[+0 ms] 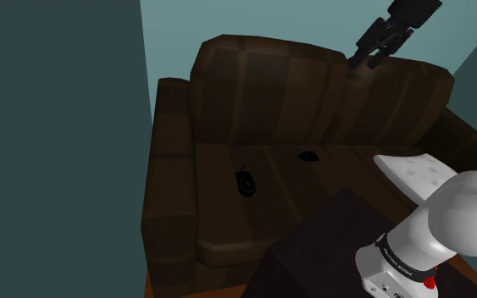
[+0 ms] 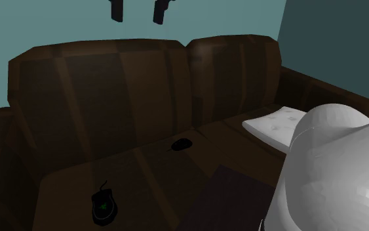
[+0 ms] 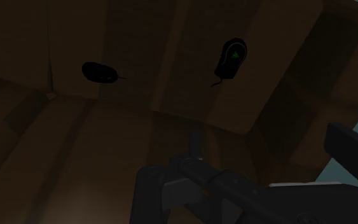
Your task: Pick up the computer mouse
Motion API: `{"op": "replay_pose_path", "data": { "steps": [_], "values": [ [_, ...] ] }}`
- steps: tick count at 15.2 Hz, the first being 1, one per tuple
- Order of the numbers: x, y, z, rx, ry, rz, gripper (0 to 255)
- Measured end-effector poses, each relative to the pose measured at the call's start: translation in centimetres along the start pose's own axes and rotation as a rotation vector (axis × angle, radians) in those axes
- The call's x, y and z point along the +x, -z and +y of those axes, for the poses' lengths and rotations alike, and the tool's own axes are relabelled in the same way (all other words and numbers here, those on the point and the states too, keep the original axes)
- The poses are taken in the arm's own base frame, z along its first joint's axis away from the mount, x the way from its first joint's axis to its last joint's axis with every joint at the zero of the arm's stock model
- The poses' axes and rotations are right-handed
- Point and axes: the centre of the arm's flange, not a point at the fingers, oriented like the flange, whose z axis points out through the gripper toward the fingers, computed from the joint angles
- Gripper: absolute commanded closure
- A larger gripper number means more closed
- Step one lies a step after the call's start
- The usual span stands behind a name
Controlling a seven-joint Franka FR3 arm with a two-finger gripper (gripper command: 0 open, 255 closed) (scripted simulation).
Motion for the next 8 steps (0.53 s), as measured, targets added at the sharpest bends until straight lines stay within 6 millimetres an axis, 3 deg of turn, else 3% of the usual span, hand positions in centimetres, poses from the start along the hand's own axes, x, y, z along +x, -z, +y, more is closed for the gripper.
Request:
{"op": "replay_pose_path", "data": {
  "steps": [2, 8],
  "values": [
    [-0.1, -0.5, 0.4, 0.0, 0.009, -0.001, 0],
    [-0.3, -6.6, 4.2, -0.003, 0.117, -0.018, 0]
  ]
}}
